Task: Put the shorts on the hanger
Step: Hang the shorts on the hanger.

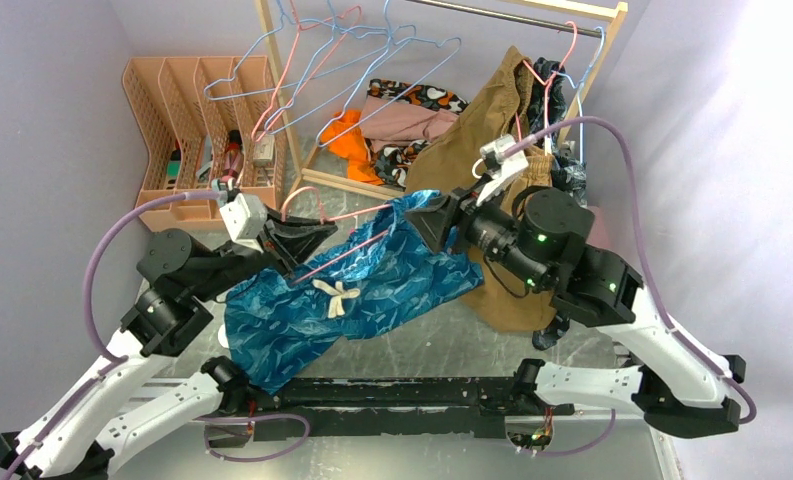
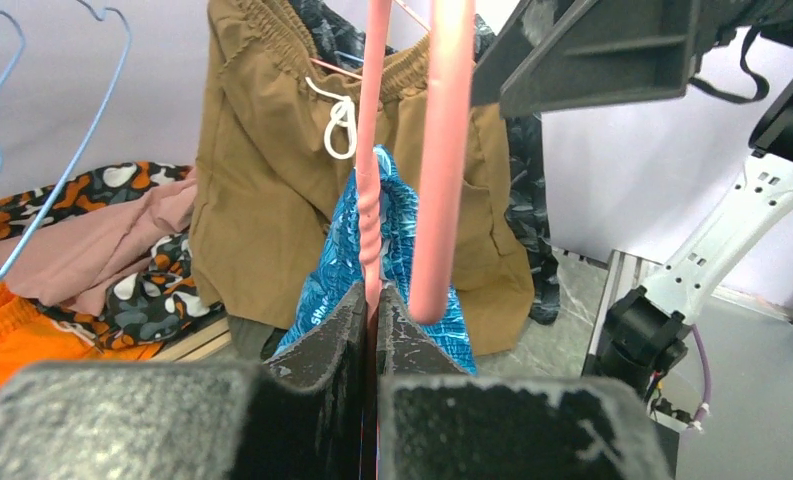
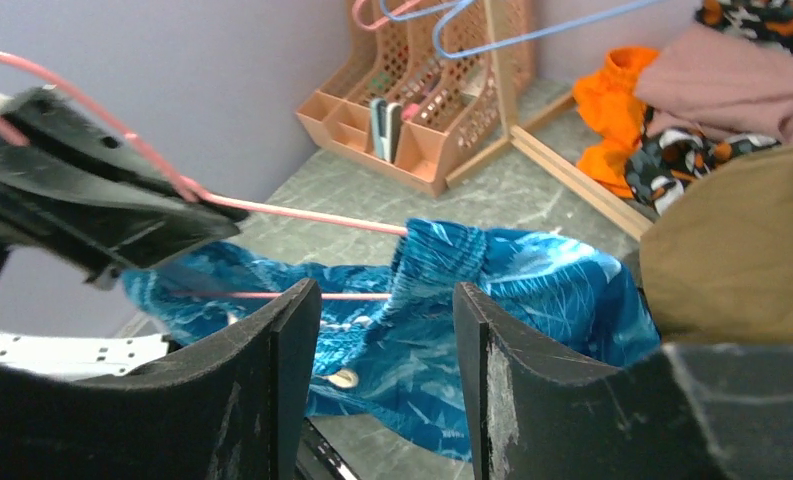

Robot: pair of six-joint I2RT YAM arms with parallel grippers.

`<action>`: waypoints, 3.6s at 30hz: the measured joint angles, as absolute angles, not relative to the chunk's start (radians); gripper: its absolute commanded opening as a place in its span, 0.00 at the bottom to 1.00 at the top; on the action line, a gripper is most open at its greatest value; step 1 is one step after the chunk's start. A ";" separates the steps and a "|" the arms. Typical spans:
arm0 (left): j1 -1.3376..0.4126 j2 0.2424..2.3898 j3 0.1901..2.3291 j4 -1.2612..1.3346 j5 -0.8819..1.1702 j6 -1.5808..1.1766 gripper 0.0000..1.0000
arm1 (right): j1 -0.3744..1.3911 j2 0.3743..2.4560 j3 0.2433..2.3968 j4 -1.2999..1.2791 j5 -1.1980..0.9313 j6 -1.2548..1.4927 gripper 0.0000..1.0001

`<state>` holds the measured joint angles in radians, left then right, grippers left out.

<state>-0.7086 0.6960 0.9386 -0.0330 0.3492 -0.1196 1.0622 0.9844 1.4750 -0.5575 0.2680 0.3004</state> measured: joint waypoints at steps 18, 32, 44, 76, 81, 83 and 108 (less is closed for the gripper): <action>-0.709 0.687 0.939 -0.100 0.306 -0.118 0.07 | 1.062 1.156 1.477 -0.612 0.395 0.369 0.38; -0.709 0.691 0.943 -0.110 0.306 -0.111 0.07 | 1.062 1.209 1.499 -0.649 0.395 0.365 0.00; -0.709 0.799 1.275 -0.118 0.326 -0.044 0.07 | 1.062 1.230 1.887 -0.571 0.157 0.285 0.00; -0.709 0.784 1.176 -0.159 0.456 -0.041 0.07 | 1.062 1.119 1.674 -0.693 0.134 0.311 0.62; -0.709 0.770 1.194 -0.215 0.544 -0.038 0.07 | 1.062 1.145 1.900 -0.779 0.064 0.235 0.63; -0.709 0.759 1.202 -0.257 0.591 -0.033 0.07 | 1.061 1.150 1.966 -0.788 0.004 0.203 0.63; -0.709 0.851 1.249 -0.380 0.832 -0.022 0.07 | 1.061 1.203 1.649 -0.649 -0.475 0.072 0.06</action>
<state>-0.7086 0.8509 1.2488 -0.3798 0.8322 -0.0223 1.0611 1.2030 1.6485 -0.6487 -0.4747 0.0719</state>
